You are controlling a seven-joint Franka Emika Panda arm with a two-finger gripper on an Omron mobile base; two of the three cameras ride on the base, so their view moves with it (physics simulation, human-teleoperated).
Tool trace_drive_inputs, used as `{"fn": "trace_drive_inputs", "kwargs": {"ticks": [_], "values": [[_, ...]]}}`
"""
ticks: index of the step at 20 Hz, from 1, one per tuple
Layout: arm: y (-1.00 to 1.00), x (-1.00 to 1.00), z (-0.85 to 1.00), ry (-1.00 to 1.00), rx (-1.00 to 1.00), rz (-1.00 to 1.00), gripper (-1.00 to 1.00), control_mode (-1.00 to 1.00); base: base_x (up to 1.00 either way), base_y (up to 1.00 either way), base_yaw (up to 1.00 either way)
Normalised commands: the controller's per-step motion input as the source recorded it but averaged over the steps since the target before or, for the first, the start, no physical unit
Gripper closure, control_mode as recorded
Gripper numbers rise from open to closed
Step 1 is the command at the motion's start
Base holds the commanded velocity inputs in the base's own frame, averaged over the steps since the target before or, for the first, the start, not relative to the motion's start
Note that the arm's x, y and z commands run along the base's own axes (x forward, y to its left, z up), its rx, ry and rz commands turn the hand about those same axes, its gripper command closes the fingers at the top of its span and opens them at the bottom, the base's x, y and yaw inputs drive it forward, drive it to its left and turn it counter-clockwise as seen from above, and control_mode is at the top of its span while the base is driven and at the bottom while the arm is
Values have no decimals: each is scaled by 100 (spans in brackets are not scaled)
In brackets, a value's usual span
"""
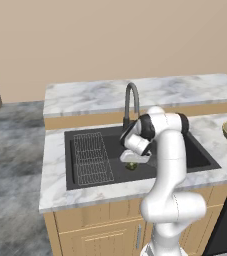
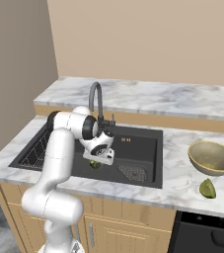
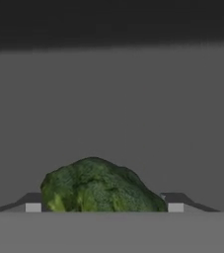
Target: Remove the broccoli and lemon wedge from the sink. Then move the bowl and cup from the counter to the sink for washing.
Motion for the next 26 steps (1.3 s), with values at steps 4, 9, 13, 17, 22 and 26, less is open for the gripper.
{"fn": "trace_drive_inputs", "kwargs": {"ticks": [4, 9, 13, 17, 22, 26], "values": [[-11, -10, 17, -13, 2, -4, 100, -100, 0, 0, 0], [-3, -16, 17, -18, 2, -2, 100, -100, 0, 0, 0], [-2, -20, 20, -21, 1, -2, 100, -100, 0, 0, 0], [-4, -22, 18, -22, 0, -3, 100, -100, 0, 0, 0], [-9, -21, 18, -20, 0, -2, 100, -100, 0, 0, 0], [-11, -20, 18, -20, 0, -1, 100, -100, 0, 0, 0]]}}
